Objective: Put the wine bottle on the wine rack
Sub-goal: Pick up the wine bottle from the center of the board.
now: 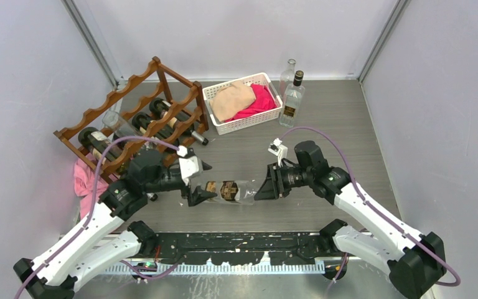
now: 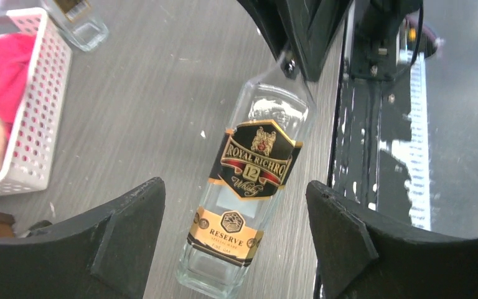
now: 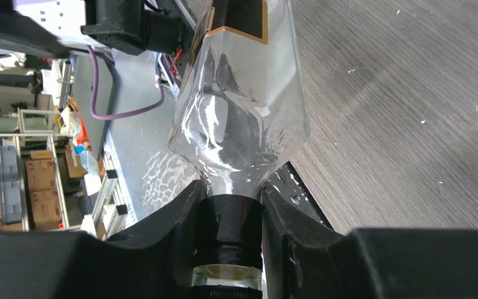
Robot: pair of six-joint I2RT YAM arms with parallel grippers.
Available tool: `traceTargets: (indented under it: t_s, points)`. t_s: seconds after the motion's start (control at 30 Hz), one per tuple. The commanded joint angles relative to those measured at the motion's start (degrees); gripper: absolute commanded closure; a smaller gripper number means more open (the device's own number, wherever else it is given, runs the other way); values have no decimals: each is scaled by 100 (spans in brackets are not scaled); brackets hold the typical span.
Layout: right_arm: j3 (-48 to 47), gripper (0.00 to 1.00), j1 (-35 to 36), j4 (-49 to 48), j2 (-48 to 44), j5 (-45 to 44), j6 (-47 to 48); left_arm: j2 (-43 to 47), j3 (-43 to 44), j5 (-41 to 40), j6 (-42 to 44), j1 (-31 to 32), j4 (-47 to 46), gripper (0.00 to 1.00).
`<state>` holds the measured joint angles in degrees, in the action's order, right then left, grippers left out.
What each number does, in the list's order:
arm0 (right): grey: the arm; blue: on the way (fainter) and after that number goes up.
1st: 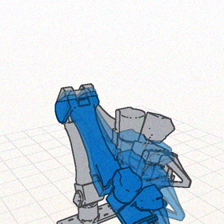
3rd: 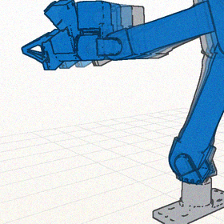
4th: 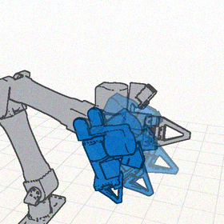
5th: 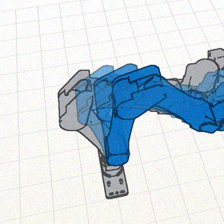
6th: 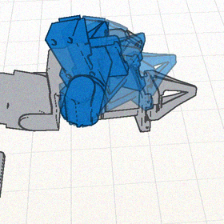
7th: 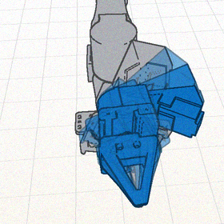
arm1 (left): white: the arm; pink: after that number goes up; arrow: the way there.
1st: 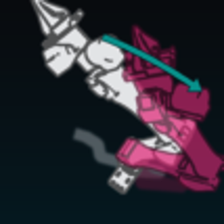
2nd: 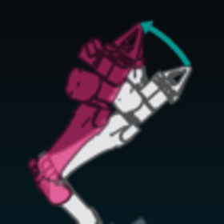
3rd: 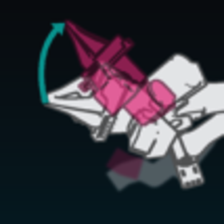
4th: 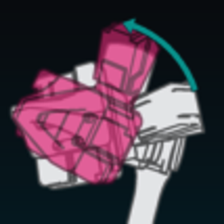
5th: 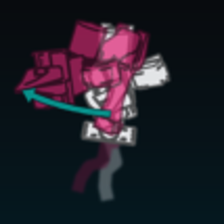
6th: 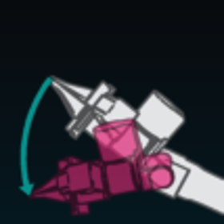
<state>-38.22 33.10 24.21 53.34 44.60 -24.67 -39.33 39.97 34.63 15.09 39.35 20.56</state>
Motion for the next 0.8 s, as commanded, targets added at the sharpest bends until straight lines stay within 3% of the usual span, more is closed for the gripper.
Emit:
traceTargets:
  t_s: [0.0,0.3,0.77]
  points:
    - [-104,99,-70,-1048,-471,329,-281,-83,951,-312,-1081,-24,142,18]
    - [12,99,-246,-1142,-849,51,-540,-551,2215,-650,-1809,-24,978,17]
    - [-155,99,-335,-1434,-923,-216,-799,-720,3076,-1439,-1895,-24,1555,12]
